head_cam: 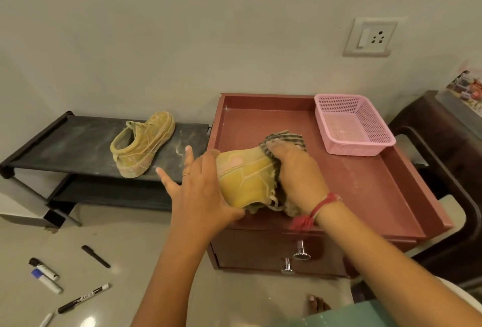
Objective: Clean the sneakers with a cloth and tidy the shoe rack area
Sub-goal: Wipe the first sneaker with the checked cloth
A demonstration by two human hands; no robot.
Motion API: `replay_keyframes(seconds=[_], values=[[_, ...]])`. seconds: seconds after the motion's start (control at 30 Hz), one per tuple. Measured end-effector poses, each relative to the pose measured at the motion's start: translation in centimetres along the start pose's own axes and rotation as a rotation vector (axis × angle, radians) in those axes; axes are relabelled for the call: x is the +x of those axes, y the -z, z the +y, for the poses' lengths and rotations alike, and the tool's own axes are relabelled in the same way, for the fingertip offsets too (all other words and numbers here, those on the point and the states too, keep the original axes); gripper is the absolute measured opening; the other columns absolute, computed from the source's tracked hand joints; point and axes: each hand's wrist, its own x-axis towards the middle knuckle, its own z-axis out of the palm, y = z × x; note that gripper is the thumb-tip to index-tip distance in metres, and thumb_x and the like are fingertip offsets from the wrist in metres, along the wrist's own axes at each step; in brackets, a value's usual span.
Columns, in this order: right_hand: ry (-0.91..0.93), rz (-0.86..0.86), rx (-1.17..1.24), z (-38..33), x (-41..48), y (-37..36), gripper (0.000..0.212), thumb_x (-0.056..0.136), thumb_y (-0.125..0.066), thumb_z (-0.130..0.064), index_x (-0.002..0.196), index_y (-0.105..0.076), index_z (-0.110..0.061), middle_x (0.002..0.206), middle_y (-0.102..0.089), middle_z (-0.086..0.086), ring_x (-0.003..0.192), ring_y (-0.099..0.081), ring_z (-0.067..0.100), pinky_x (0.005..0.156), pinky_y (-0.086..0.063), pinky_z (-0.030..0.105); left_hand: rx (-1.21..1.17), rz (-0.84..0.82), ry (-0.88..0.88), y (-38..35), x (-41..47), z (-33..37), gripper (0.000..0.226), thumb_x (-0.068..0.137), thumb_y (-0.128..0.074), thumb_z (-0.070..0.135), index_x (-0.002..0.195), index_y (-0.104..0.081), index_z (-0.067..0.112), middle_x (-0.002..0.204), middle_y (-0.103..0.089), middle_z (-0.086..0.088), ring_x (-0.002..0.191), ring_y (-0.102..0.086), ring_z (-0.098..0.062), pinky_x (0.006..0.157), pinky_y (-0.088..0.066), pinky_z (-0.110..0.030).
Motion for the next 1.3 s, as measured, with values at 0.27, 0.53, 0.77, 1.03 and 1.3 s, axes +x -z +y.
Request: replay_keyframes(seconds=[0.27, 0.53, 0.77, 1.03, 1.3], values=[[-0.224, -0.015, 0.135, 5.2, 2.0, 0.8, 0.049, 0.085, -0.04, 0.007, 0.125, -0.058, -0.016, 0.131, -0.056, 0.006, 0.123, -0.049, 0.023, 0.099, -0.028, 0.015, -0.029, -0.036, 0.049, 0.2, 0.3, -1.4, 0.096, 0.053, -0.079, 0.046, 0.133, -0.028, 0.031, 0.142, -0.039, 0.006, 0.148, 0.0, -0.023, 0.107, 0.009, -0.068], [0.045, -0.026, 0.16, 0.8, -0.6, -0.9, 0.055, 0.081, -0.041, 0.012, 0.127, -0.056, -0.015, 0.136, -0.051, 0.003, 0.128, -0.044, 0.016, 0.109, -0.027, 0.021, -0.028, -0.051, 0.082, 0.0, 0.4, -2.3, 0.101, 0.055, -0.081, 0.042, 0.138, -0.025, 0.028, 0.146, -0.035, 0.002, 0.148, -0.002, -0.025, 0.107, 0.011, -0.067], [-0.022, 0.007, 0.114, 2.1, 0.2, -0.9, 0.053, 0.083, -0.04, 0.011, 0.129, -0.054, -0.013, 0.138, -0.049, 0.007, 0.129, -0.043, 0.019, 0.105, -0.019, 0.015, -0.095, -0.073, 0.085, 0.3, 0.6, -2.2, 0.103, 0.057, -0.083, 0.039, 0.14, -0.024, 0.027, 0.146, -0.033, 0.003, 0.148, 0.001, -0.022, 0.109, 0.01, -0.064], [-0.089, 0.023, 0.276, 2.3, 1.0, -1.0, 0.048, 0.085, -0.039, 0.012, 0.124, -0.057, -0.009, 0.131, -0.054, 0.004, 0.123, -0.042, 0.009, 0.099, -0.016, 0.003, -0.126, -0.094, 0.105, 0.5, 0.6, -2.0, 0.1, 0.058, -0.082, 0.037, 0.139, -0.024, 0.028, 0.145, -0.033, 0.004, 0.148, 0.001, -0.022, 0.11, 0.011, -0.063], [-0.119, 0.07, 0.253, 3.3, 0.7, -2.0, 0.052, 0.084, -0.038, 0.011, 0.128, -0.054, -0.012, 0.136, -0.05, 0.005, 0.129, -0.042, 0.016, 0.105, -0.017, 0.01, -0.142, -0.12, 0.127, 0.7, 0.9, -2.0, 0.098, 0.057, -0.082, 0.036, 0.138, -0.027, 0.029, 0.145, -0.036, 0.002, 0.148, -0.001, -0.021, 0.112, 0.008, -0.062]])
